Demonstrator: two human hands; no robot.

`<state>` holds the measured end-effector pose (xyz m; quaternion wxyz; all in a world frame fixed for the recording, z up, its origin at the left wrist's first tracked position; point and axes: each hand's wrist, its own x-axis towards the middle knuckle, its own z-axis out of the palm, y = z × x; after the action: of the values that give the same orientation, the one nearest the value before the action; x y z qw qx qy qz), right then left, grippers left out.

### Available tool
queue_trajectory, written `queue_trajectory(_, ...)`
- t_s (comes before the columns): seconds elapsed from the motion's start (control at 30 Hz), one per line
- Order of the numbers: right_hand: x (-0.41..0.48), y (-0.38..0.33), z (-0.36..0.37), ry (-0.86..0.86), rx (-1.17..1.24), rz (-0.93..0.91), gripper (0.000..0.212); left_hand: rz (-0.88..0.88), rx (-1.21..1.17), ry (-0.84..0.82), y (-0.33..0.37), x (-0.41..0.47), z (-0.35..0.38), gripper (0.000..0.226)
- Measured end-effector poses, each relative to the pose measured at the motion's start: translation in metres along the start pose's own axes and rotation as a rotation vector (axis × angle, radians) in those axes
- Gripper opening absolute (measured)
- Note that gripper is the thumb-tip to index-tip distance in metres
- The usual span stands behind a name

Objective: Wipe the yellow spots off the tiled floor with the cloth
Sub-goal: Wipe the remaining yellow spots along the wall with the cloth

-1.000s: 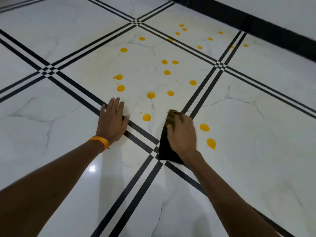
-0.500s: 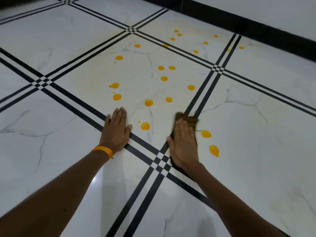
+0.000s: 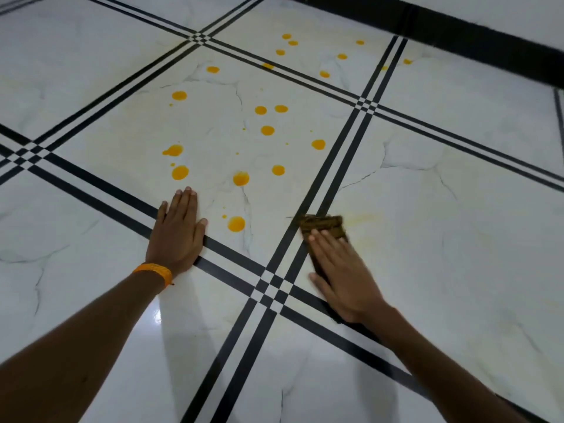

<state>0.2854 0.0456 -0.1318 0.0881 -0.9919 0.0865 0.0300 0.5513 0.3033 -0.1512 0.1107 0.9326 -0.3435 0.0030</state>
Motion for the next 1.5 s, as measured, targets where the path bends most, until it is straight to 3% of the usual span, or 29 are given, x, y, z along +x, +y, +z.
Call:
queue_trajectory(0.03, 0.002, 0.020, -0.001, 0.020, -0.007, 0.062, 0.069, -0.004, 0.002, -0.004, 0.000, 0.000, 0.000, 0.067)
queue_trajectory(0.13, 0.047, 0.058, -0.011, 0.113, 0.017, 0.471, 0.078, -0.001, 0.029, 0.009, 0.001, 0.001, 0.004, 0.066)
queue_trajectory(0.17, 0.065, 0.050, -0.010, 0.138, 0.022, 0.507, 0.078, -0.002, 0.031, 0.007, 0.000, 0.001, 0.004, 0.067)
queue_trajectory(0.23, 0.079, 0.011, -0.005, 0.109, 0.016, 0.359, 0.076, -0.002, 0.031, 0.003, 0.000, 0.001, 0.003, 0.067)
queue_trajectory(0.3, 0.053, -0.017, 0.000, 0.017, -0.013, 0.029, 0.073, 0.007, 0.040, 0.007, 0.000, 0.000, 0.003, 0.067)
queue_trajectory(0.37, 0.026, 0.002, -0.007, -0.031, -0.005, -0.108, 0.072, 0.004, 0.036, 0.005, 0.000, 0.000, 0.002, 0.067)
queue_trajectory(0.4, 0.022, 0.023, -0.009, -0.007, -0.011, -0.046, 0.073, 0.003, 0.037, 0.005, 0.000, 0.000, 0.002, 0.066)
queue_trajectory(0.5, 0.041, 0.068, -0.017, 0.094, 0.002, 0.467, 0.085, -0.006, 0.041, 0.021, 0.000, 0.000, 0.004, 0.065)
queue_trajectory(0.57, 0.072, 0.053, -0.015, 0.159, 0.027, 0.635, 0.090, -0.004, 0.029, 0.015, 0.002, 0.000, 0.004, 0.065)
queue_trajectory(0.63, 0.086, 0.002, -0.007, 0.144, 0.041, 0.486, 0.089, -0.006, 0.027, 0.013, 0.002, -0.001, 0.003, 0.066)
queue_trajectory(0.7, 0.069, -0.043, 0.002, 0.047, 0.027, 0.132, 0.084, -0.004, 0.027, 0.007, 0.001, -0.002, 0.001, 0.066)
queue_trajectory(0.77, 0.048, -0.042, -0.002, -0.012, 0.027, -0.053, 0.078, -0.013, 0.027, -0.005, 0.001, -0.003, -0.001, 0.067)
queue_trajectory(0.83, 0.046, -0.008, -0.007, 0.037, 0.015, 0.074, 0.076, -0.018, 0.033, -0.015, 0.004, -0.002, -0.001, 0.068)
queue_trajectory(0.93, 0.065, 0.033, -0.015, 0.163, 0.041, 0.510, 0.085, -0.027, 0.031, -0.014, 0.005, 0.000, -0.001, 0.066)
queue_trajectory(0.97, 0.071, 0.026, -0.014, 0.163, 0.038, 0.580, 0.090, -0.027, 0.025, -0.025, 0.007, 0.003, 0.000, 0.066)
queue_trajectory(1.03, 0.069, -0.025, -0.001, 0.131, 0.045, 0.450, 0.093, -0.038, 0.025, -0.034, 0.005, -0.003, -0.002, 0.067)
queue_trajectory(1.1, 0.054, -0.081, 0.009, 0.074, 0.051, 0.126, 0.088, -0.044, 0.014, -0.050, 0.006, -0.005, -0.006, 0.069)
queue_trajectory(1.17, 0.044, -0.103, 0.012, -0.006, 0.024, -0.120, 0.081, -0.039, -0.020, -0.055, 0.009, -0.007, -0.010, 0.067)
queue_trajectory(1.2, 0.047, -0.097, 0.010, -0.006, 0.018, -0.143, 0.079, -0.040, -0.041, -0.063, 0.008, -0.008, -0.013, 0.064)
queue_trajectory(1.33, 0.096, -0.057, 0.007, 0.098, 0.014, 0.229, 0.087, -0.183, -0.036, 0.050, -0.031, -0.014, -0.024, 0.057)
queue_trajectory(1.4, 0.127, -0.074, 0.010, 0.112, 0.022, 0.377, 0.092, -0.294, -0.005, 0.069, -0.060, -0.011, -0.028, 0.061)
queue_trajectory(1.43, 0.138, -0.092, 0.011, 0.122, 0.028, 0.380, 0.094, -0.309, 0.008, 0.058, -0.073, -0.010, -0.030, 0.063)
queue_trajectory(1.5, 0.144, -0.129, 0.016, 0.100, 0.048, 0.210, 0.092, -0.278, 0.029, 0.037, -0.091, -0.005, -0.030, 0.070)
